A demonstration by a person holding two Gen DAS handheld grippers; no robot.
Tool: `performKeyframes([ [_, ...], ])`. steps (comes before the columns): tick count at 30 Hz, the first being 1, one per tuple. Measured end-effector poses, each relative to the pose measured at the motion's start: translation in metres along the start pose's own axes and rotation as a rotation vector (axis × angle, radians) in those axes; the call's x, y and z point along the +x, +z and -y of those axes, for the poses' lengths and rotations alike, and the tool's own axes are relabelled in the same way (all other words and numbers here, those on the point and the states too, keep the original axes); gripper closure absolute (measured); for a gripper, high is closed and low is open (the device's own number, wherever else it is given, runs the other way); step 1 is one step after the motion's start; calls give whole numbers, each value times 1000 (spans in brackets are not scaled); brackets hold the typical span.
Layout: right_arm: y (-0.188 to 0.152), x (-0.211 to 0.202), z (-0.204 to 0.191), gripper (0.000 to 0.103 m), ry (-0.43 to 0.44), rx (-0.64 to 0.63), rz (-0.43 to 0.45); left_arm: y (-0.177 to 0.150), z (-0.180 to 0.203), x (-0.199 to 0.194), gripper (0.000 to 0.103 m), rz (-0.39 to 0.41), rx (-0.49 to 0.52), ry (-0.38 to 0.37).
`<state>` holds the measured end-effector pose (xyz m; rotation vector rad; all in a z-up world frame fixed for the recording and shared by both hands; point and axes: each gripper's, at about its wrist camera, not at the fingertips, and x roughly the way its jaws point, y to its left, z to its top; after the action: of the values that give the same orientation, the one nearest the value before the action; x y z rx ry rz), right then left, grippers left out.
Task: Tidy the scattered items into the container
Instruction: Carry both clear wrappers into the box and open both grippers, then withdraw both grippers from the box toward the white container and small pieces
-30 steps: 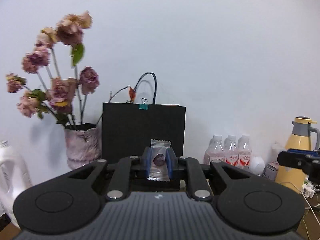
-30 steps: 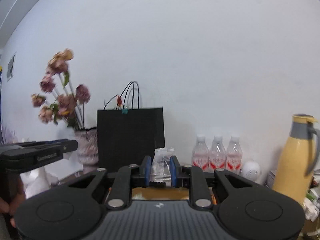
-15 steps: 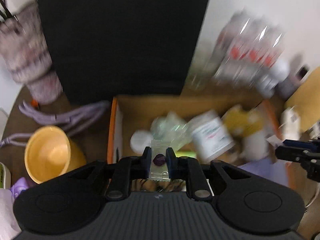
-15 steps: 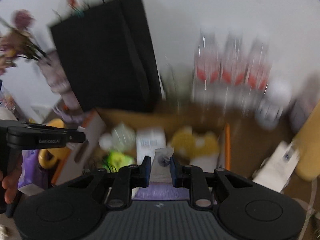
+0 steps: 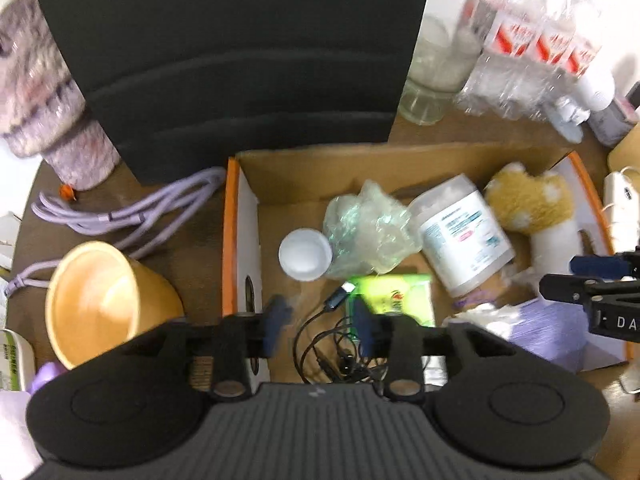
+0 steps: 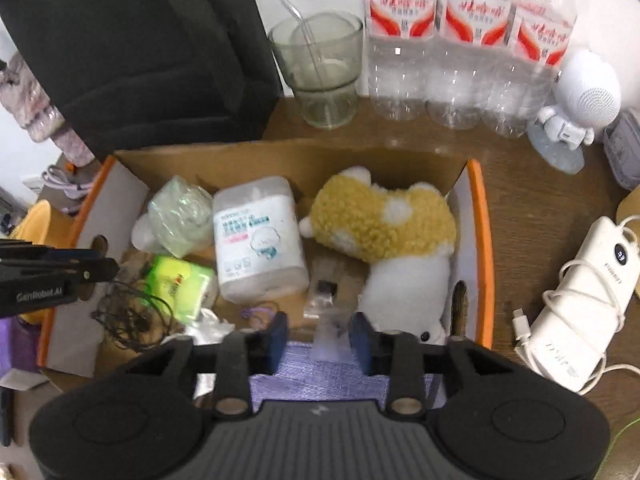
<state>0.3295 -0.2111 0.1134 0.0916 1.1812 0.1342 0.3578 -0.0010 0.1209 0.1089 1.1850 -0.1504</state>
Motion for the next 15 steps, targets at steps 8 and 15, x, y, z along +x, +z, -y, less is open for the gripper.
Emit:
performKeyframes([
  [8, 16, -107, -8, 35, -34, -21, 163, 13, 3, -102, 28, 141, -18, -15],
  [15, -5, -130, -11, 25, -25, 10, 181, -13, 20, -111, 17, 164, -46, 2],
])
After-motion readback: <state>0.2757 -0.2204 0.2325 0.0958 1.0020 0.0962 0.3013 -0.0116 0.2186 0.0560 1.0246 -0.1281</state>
